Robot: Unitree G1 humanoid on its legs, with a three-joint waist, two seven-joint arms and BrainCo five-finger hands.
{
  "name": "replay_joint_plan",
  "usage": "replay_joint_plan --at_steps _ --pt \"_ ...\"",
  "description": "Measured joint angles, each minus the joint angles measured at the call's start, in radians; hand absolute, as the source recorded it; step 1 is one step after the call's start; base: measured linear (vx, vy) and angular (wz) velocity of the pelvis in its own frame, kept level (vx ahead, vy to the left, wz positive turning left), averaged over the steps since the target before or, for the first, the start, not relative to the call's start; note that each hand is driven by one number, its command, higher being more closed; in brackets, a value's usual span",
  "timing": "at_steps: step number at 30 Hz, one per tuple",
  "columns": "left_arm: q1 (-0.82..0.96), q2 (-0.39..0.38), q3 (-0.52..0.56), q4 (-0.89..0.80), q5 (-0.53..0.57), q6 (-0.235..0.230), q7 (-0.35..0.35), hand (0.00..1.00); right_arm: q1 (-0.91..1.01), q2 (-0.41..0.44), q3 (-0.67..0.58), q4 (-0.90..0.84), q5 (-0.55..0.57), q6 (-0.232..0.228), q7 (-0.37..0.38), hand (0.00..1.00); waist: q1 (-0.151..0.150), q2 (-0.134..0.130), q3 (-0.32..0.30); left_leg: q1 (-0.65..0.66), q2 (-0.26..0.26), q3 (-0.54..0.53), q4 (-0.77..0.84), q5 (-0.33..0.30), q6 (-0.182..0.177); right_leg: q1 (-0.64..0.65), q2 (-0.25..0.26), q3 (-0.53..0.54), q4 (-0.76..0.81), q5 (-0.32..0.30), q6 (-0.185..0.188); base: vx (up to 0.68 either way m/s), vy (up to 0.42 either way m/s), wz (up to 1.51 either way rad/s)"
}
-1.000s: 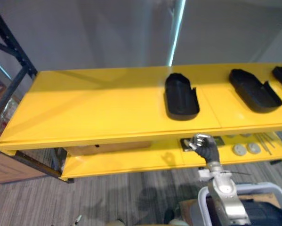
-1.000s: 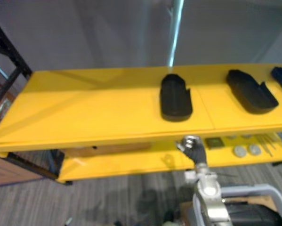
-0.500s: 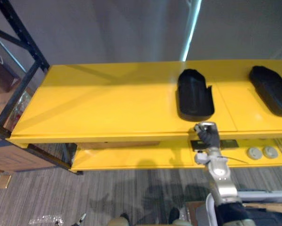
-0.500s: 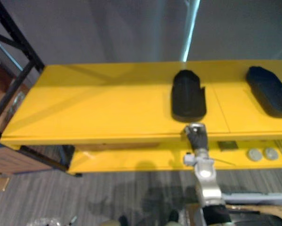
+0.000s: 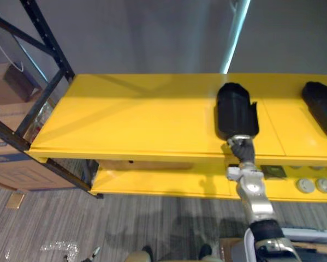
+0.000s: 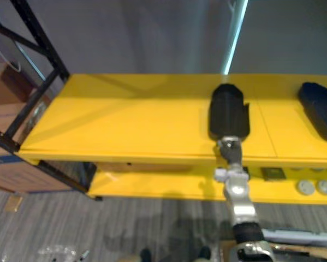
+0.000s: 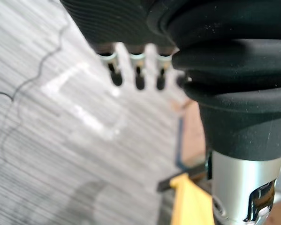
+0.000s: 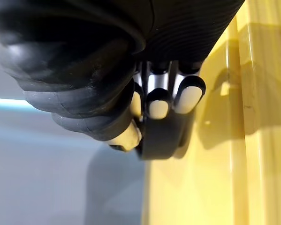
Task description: Walk over and take plastic housings, then place them on the shelf
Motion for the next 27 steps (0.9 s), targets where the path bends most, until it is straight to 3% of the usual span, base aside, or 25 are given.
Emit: replay_joint_plan --at_steps 14,27 --pt "0.000 0.000 0.001 -0.003 -0.001 0.011 -0.006 0.00 -0.135 -0.051 -0.082 0.149 0.012 -0.003 -0.024 1.00 0.008 0.016 0.042 0.016 -0.019 -0.006 -0.009 0.010 0.010 0.015 -0.016 -0.004 0.000 0.004 0.007 -0.01 0.006 0.00" --pt "0.001 0.000 0.001 0.007 -0.003 -0.004 -0.006 0.00 -0.195 -0.079 -0.115 0.224 0.017 -0.023 -0.023 1.00 0.008 0.013 0.051 0.016 -0.031 -0.027 -0.038 0.033 0.017 0.015 -0.030 -0.026 0.000 0.009 0.014 -0.01 0.009 0.05"
